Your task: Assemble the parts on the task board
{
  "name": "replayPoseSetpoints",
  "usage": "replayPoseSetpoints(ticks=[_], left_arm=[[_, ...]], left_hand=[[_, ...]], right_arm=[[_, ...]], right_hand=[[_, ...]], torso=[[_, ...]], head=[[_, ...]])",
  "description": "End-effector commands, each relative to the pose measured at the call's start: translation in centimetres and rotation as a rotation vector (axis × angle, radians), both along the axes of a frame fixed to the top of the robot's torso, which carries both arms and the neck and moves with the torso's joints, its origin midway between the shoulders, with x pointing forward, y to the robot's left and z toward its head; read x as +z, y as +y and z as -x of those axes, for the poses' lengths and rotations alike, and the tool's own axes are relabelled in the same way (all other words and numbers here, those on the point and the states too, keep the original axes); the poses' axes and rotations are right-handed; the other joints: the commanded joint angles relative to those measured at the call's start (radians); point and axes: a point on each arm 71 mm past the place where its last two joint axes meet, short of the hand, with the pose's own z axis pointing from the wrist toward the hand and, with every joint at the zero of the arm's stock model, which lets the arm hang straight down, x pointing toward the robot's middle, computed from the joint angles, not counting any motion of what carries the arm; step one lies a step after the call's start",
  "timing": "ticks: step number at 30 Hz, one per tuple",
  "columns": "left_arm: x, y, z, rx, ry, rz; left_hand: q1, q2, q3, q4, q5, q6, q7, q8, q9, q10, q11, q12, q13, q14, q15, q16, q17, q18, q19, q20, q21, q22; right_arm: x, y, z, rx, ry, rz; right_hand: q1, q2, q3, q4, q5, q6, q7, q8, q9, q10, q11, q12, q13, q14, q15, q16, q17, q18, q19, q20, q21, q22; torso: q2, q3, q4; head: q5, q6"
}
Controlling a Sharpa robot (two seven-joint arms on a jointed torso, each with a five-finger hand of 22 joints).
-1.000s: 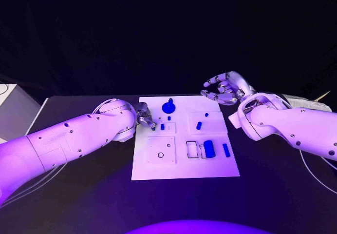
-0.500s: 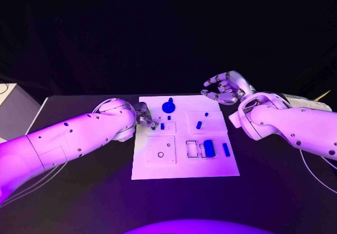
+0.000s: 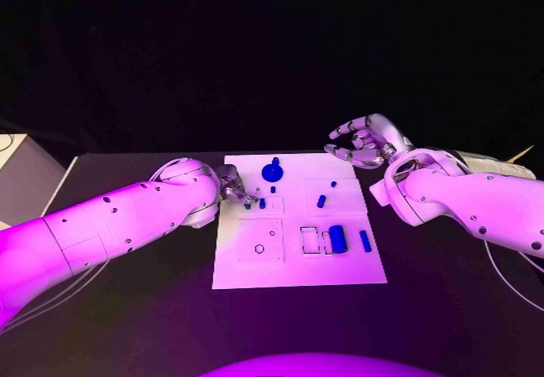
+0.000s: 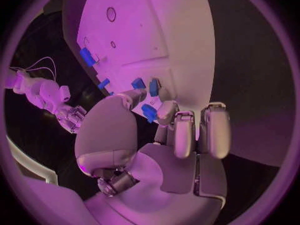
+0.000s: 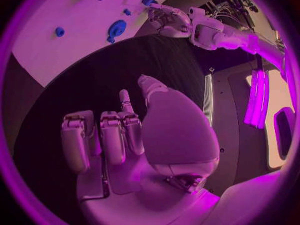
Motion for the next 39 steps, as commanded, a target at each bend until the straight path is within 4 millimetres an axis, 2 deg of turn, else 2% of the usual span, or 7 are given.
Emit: replayPoseSetpoints(ticks=[1,6,12,18,39], left_arm=[[-0.22,-0.09,0.13,-0.005,0.020,-0.002],[-0.21,-0.07,0.14,-0.004,0.020,-0.001],[-0.21,-0.02,0.16,-0.003,0.023,0.002],[-0.21,0.00,0.19,-0.004,0.026,0.001],[-0.17,0.01,0.30,-0.004,0.032,0.008]], left_hand=[[-0.002,0.008,-0.009,0.002,-0.003,0.005,0.005,-0.004,-0.001,0.003,0.001,0.000,0.001,0.102,0.002,0.003,0.264,-0.012,0.004,0.002,-0.003,0.014],[-0.003,0.013,-0.014,0.002,-0.003,0.006,0.005,-0.004,-0.002,0.005,0.000,0.001,0.003,0.102,0.001,0.003,0.264,-0.012,0.005,0.002,-0.002,0.016],[-0.005,0.036,-0.024,0.002,0.000,0.013,0.002,-0.006,-0.004,0.014,-0.003,0.008,0.015,0.102,-0.001,0.003,0.264,-0.013,0.006,0.001,-0.001,0.019],[-0.010,0.048,-0.029,0.003,0.001,0.021,-0.001,-0.007,-0.006,0.024,-0.005,0.015,0.026,0.102,-0.003,0.003,0.264,-0.014,0.010,0.001,0.002,0.025],[-0.026,0.065,-0.037,0.003,0.001,0.035,-0.006,-0.010,-0.010,0.040,-0.010,0.026,0.044,0.102,-0.007,0.003,0.264,-0.016,0.017,-0.001,0.007,0.035]], right_arm=[[0.07,0.12,0.08,0.013,-0.013,0.007],[0.07,0.11,0.08,0.013,-0.013,0.007],[0.07,0.09,0.08,0.013,-0.012,0.007],[0.07,0.08,0.08,0.013,-0.013,0.007],[0.00,0.02,0.09,0.012,-0.013,0.009]], right_hand=[[-0.012,-0.002,0.004,0.003,0.005,-0.007,0.000,0.006,0.000,0.104,0.000,0.002,0.263,0.100,0.000,0.000,0.245,-0.009,0.096,0.001,-0.006,0.250],[-0.012,-0.002,0.004,0.003,0.005,-0.007,0.000,0.006,0.000,0.104,0.000,0.002,0.263,0.100,0.000,0.000,0.245,-0.009,0.096,0.001,-0.006,0.250],[-0.012,-0.002,0.004,0.003,0.005,-0.007,0.000,0.006,0.000,0.104,0.000,0.002,0.263,0.100,0.000,0.000,0.245,-0.009,0.096,0.001,-0.006,0.250],[-0.012,-0.002,0.004,0.003,0.005,-0.007,0.000,0.006,0.000,0.104,0.000,0.002,0.263,0.100,0.000,0.000,0.245,-0.009,0.096,0.001,-0.006,0.250],[-0.017,-0.002,0.007,0.001,0.006,-0.009,0.000,0.008,0.000,0.104,0.000,0.002,0.263,0.100,0.000,-0.001,0.245,-0.009,0.096,0.000,-0.006,0.250]], torso=[[0.000,0.0002,0.0001],[0.000,0.0002,-0.0001],[0.000,0.0003,-0.0003],[0.000,0.0001,-0.0004],[0.000,-0.0004,0.0002]], head=[[0.000,-0.001],[0.000,-0.002],[-0.001,-0.003],[-0.001,-0.003],[-0.003,-0.006]])
